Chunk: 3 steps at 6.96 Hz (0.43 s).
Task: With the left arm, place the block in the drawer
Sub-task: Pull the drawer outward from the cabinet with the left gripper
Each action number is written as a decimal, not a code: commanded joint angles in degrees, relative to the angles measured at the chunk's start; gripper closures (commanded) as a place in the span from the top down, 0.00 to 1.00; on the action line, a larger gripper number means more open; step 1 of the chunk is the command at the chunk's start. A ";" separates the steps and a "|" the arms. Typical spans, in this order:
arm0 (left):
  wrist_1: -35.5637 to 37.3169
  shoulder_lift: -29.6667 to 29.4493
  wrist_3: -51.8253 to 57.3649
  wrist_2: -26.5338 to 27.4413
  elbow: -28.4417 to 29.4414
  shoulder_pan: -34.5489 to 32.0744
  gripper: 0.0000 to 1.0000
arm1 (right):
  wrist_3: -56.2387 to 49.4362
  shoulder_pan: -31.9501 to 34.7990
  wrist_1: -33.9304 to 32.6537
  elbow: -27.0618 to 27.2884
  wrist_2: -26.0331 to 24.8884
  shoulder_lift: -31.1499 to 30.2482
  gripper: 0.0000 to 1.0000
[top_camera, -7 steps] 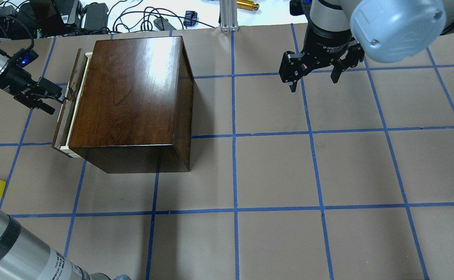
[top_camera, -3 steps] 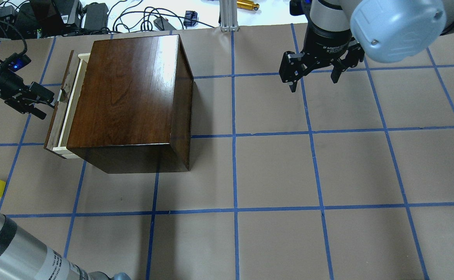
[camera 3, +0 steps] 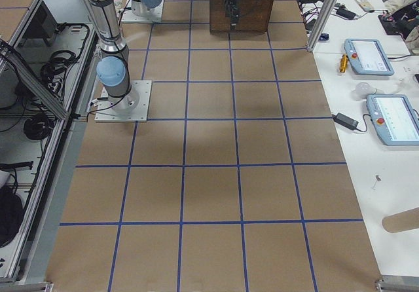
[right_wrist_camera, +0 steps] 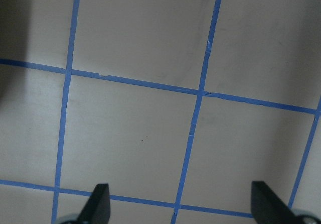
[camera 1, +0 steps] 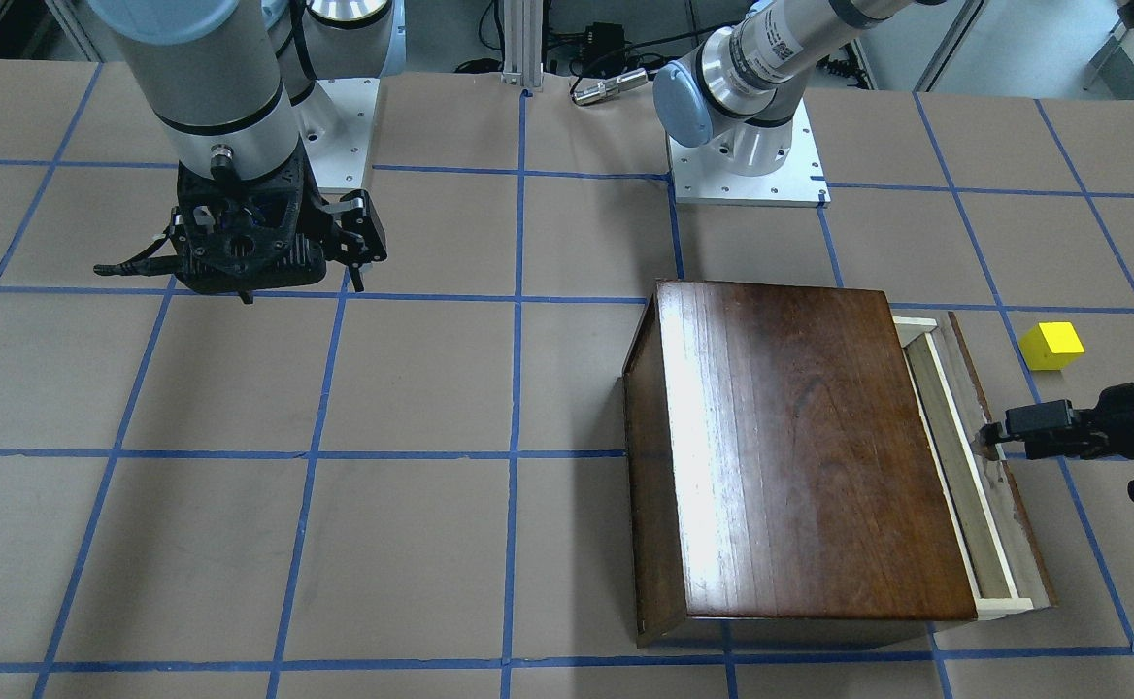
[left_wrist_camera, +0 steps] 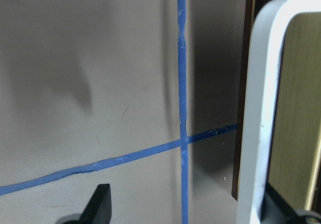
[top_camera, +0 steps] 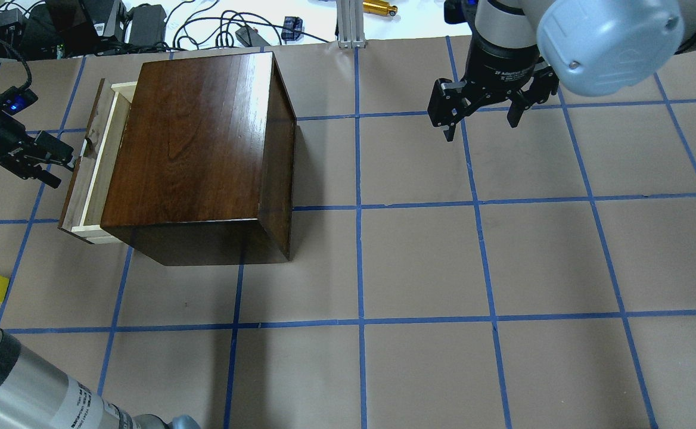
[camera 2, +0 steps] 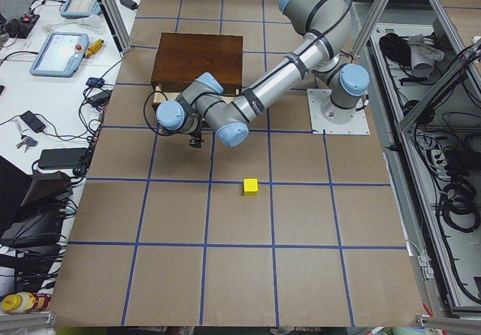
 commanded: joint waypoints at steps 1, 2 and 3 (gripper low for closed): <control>0.02 0.02 0.09 0.52 -0.15 0.82 1.00 | 0.05 0.00 0.00 0.00 0.09 0.00 1.00; 0.02 0.02 0.26 0.52 -0.07 1.00 1.00 | -0.04 0.00 0.00 0.00 0.00 0.00 1.00; 0.02 0.10 0.70 2.69 0.11 1.53 1.00 | 0.05 0.00 0.00 0.00 0.00 0.00 1.00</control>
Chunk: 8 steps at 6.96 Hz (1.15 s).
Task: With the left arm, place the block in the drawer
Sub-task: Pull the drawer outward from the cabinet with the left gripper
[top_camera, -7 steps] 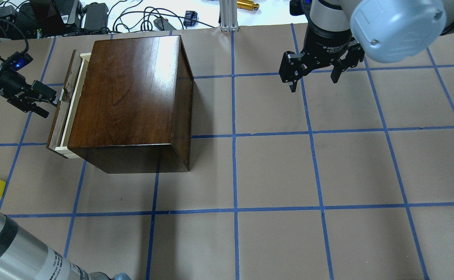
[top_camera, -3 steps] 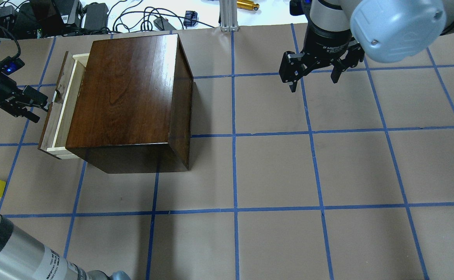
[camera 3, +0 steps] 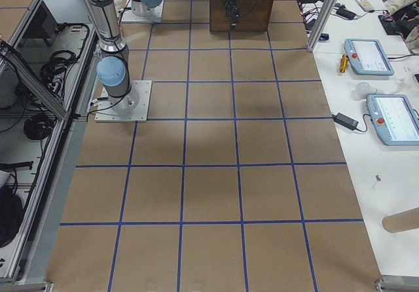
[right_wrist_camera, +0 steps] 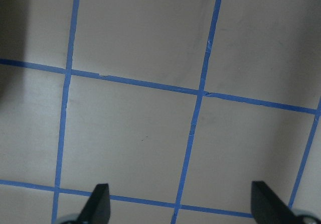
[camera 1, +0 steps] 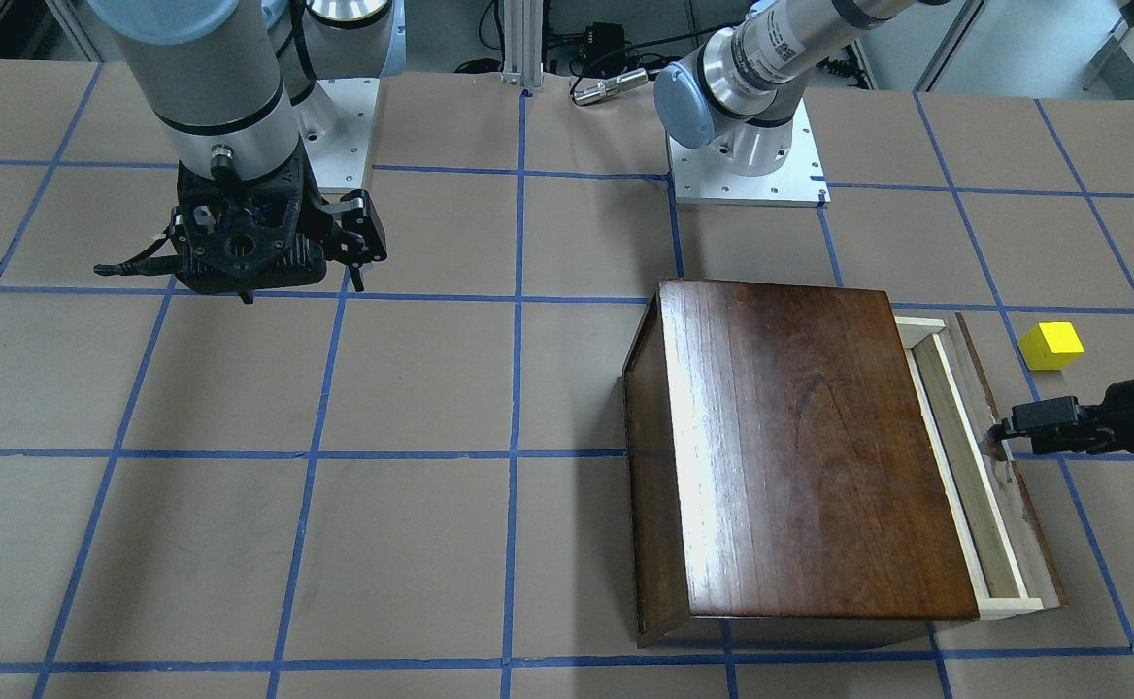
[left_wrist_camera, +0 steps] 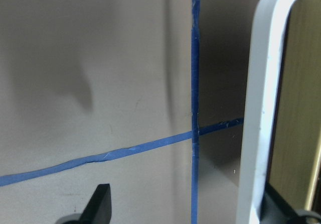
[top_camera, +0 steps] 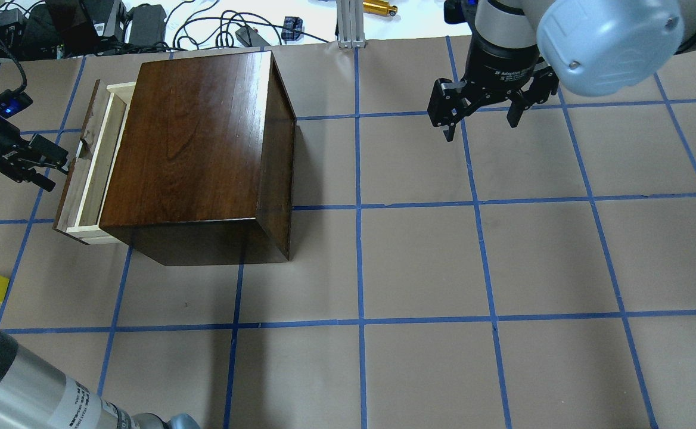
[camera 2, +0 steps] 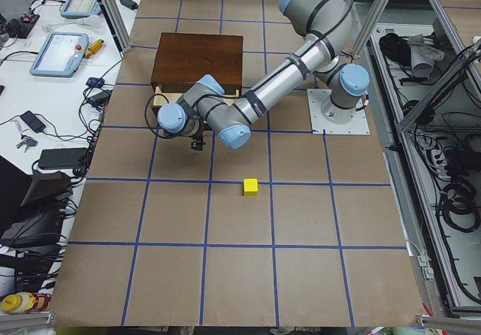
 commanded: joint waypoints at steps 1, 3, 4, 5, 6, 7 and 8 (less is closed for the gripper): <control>0.00 0.15 0.65 1.85 0.15 1.07 1.00 | 0.05 0.00 0.00 0.00 0.07 0.00 1.00; 0.00 0.32 0.92 1.86 0.32 1.07 1.00 | 0.05 0.00 0.00 0.00 0.07 0.00 1.00; 0.00 0.41 0.83 1.86 0.58 1.07 1.00 | 0.05 0.00 0.00 0.00 0.07 0.00 1.00; -0.26 1.20 0.74 1.86 0.67 1.07 1.00 | -0.04 0.00 0.00 0.00 0.07 0.00 1.00; -1.48 2.25 0.74 1.86 0.76 1.07 1.00 | -0.04 0.00 0.00 0.00 0.07 0.00 1.00; -1.75 3.13 0.22 1.86 0.67 0.98 1.00 | 0.05 0.00 0.00 0.00 -0.02 0.00 1.00; -2.71 4.62 0.22 1.94 0.85 0.90 1.00 | -0.04 0.00 0.00 0.00 -0.02 0.00 1.00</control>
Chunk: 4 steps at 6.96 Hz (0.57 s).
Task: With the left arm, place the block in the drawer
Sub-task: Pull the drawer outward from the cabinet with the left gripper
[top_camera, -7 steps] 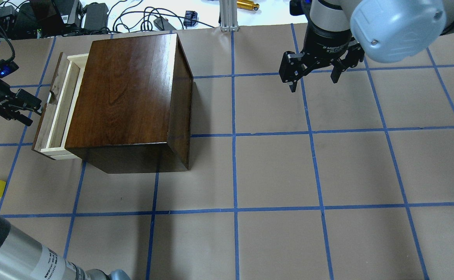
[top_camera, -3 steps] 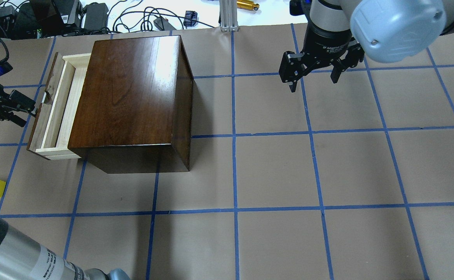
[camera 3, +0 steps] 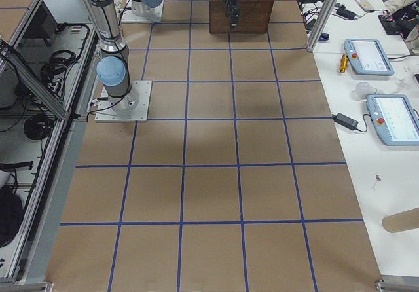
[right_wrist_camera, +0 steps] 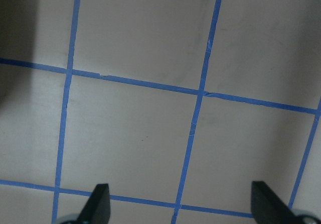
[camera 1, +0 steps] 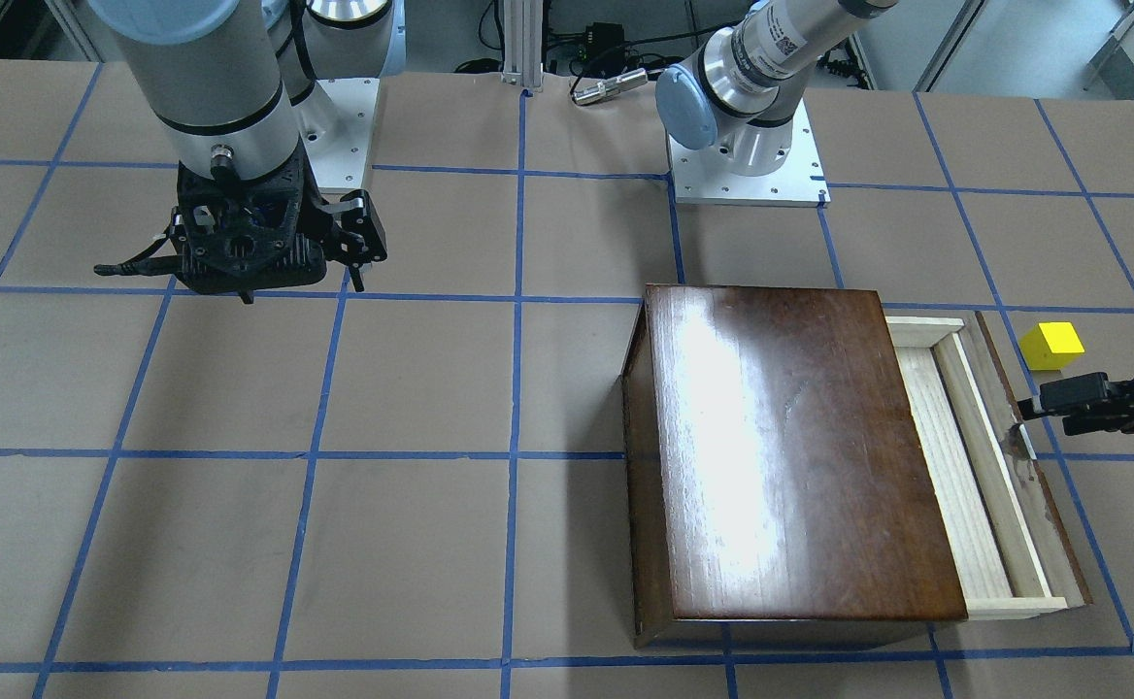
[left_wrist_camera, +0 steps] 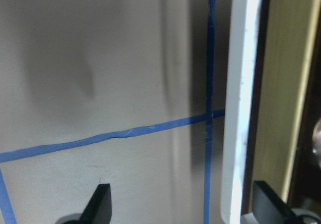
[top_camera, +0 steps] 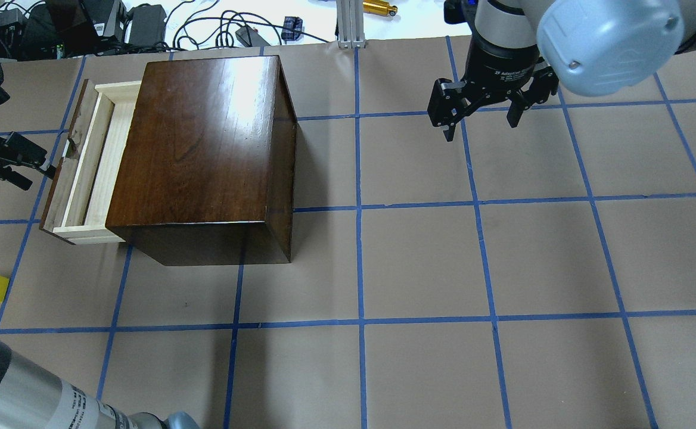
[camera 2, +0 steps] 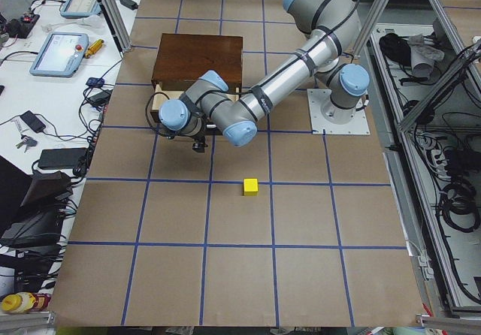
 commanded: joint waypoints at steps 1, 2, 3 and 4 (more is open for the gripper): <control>-2.69 3.38 -0.16 0.16 0.03 -0.17 1.00 | -0.04 0.00 0.00 0.00 0.06 0.00 1.00; -4.36 5.66 -0.16 0.33 0.03 -0.26 1.00 | 0.04 0.00 0.00 0.00 -0.03 0.00 1.00; -5.94 7.59 0.01 0.51 -0.49 -0.09 1.00 | 0.04 0.00 0.00 0.00 0.06 0.00 1.00; -5.79 9.01 -0.16 3.55 -0.84 0.09 1.00 | 0.04 0.00 0.00 0.00 -0.03 0.00 1.00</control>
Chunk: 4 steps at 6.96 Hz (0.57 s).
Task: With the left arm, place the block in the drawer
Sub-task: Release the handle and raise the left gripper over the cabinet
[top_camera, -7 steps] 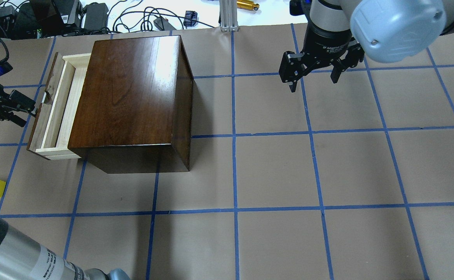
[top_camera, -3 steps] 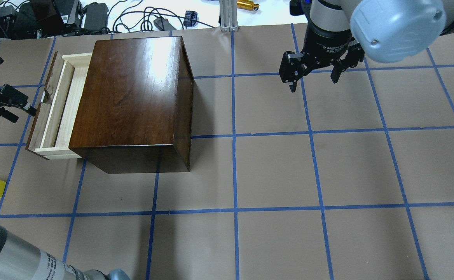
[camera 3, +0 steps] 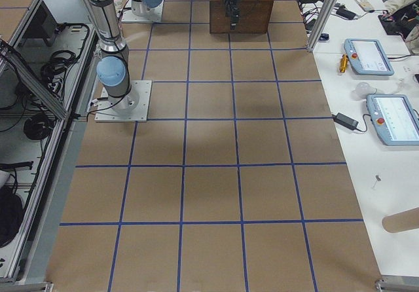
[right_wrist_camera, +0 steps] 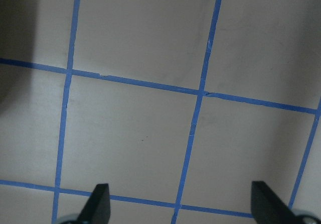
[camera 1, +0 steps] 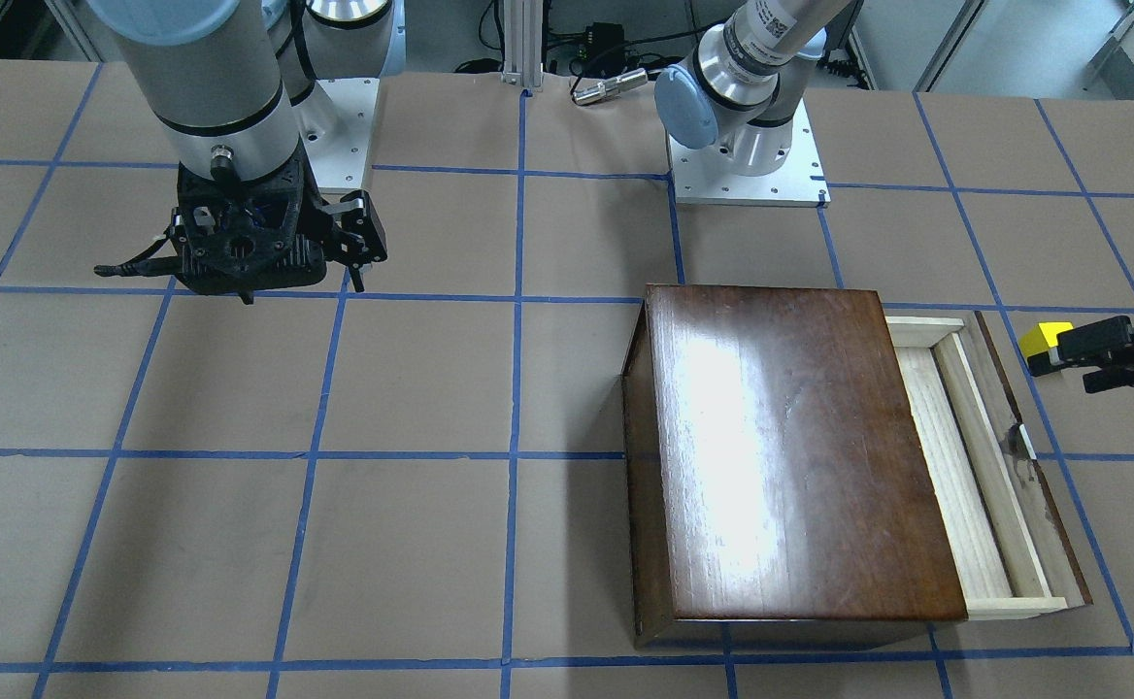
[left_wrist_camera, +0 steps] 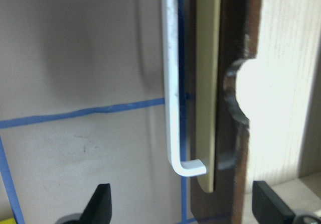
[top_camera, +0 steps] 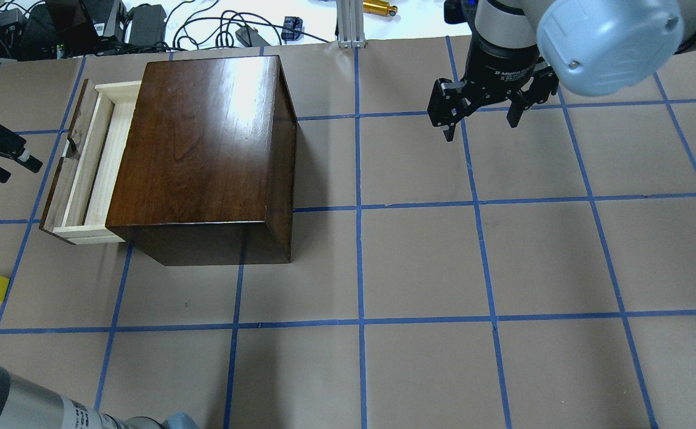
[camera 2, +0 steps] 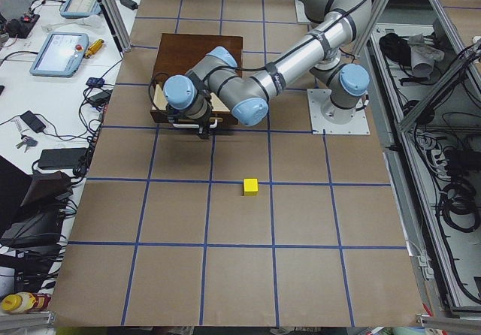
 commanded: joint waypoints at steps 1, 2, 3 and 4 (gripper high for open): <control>-1.33 4.31 -2.86 2.96 -0.27 -0.52 1.00 | 0.01 0.00 0.00 0.00 -0.05 0.00 1.00; -5.52 7.64 -6.02 2.10 -0.09 -1.39 1.00 | 0.01 0.00 0.00 0.00 0.04 0.00 1.00; -6.86 10.54 -10.06 2.17 -0.09 -4.45 1.00 | -0.08 0.00 0.00 0.00 -0.04 0.00 1.00; -6.79 12.58 -15.49 2.52 -0.35 -9.61 1.00 | -0.08 0.00 0.00 0.00 0.04 0.00 1.00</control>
